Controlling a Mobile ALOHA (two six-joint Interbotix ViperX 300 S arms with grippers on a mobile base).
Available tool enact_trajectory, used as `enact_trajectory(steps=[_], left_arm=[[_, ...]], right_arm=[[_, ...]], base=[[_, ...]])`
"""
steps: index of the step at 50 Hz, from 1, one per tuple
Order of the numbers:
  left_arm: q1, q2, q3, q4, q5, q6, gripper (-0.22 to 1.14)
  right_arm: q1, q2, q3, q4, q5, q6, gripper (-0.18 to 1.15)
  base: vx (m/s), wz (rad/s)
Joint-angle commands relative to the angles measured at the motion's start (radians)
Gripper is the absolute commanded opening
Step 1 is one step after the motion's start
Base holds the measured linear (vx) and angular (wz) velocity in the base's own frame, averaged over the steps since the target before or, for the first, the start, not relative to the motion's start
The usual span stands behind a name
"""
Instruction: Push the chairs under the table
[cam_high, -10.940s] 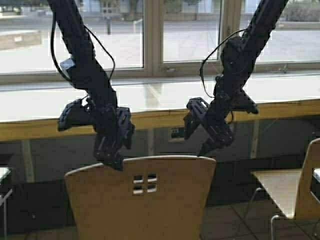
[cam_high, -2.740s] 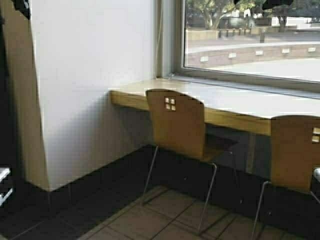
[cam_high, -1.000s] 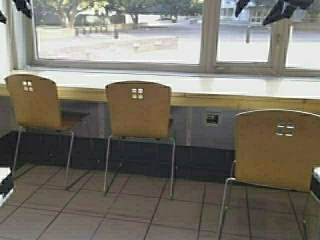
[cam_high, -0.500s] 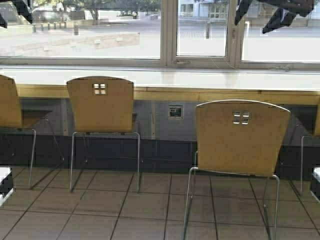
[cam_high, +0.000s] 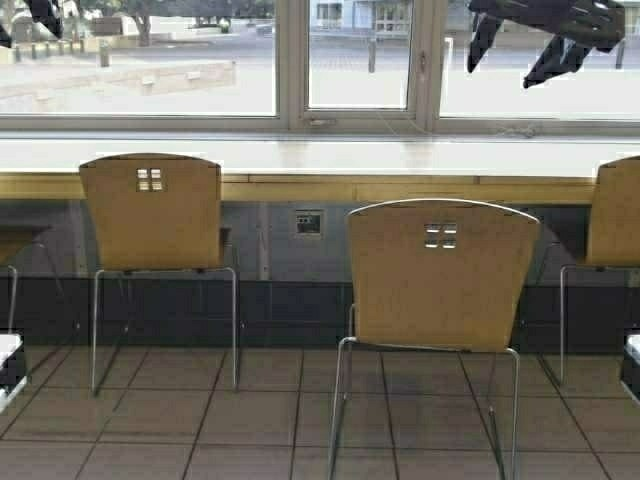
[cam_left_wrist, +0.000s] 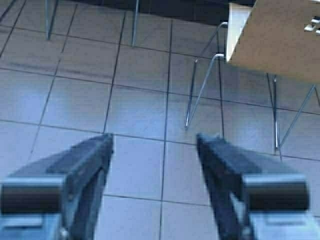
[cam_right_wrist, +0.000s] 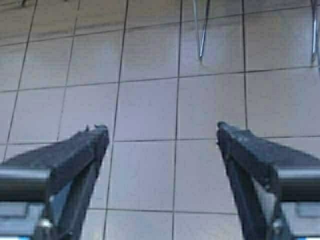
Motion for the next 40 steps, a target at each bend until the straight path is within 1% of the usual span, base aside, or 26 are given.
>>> enact_trajectory(steps=[1,7,21,30,40], left_arm=[[-0.002,-0.006,-0.023,-0.002,-0.003,0.003,0.87],[-0.002,-0.008,-0.023,0.002,-0.003,0.012,0.87],[-0.002,-0.008,-0.018,0.028,-0.005,0.02,0.87],[-0.002,-0.008,-0.017,0.051,-0.005,0.017,0.87],[-0.002,-0.005,-0.015,0.054,-0.005,0.017,0.87]], right_arm=[[-0.002,-0.009,-0.026,0.009,0.0,0.003,0.97],[-0.002,-0.009,-0.031,0.037,0.012,0.003,0.97],[-0.002,0.031,-0.041,0.046,0.012,0.003,0.97],[-0.002,0.035,-0.064,0.058,0.015,0.002,0.97],[0.0,0.037,-0.074,0.075,0.02,0.003,0.97]], base=[[0.16,-0.17],[0.17,-0.16],[0.22,-0.14],[0.29,-0.08],[0.34,-0.05]])
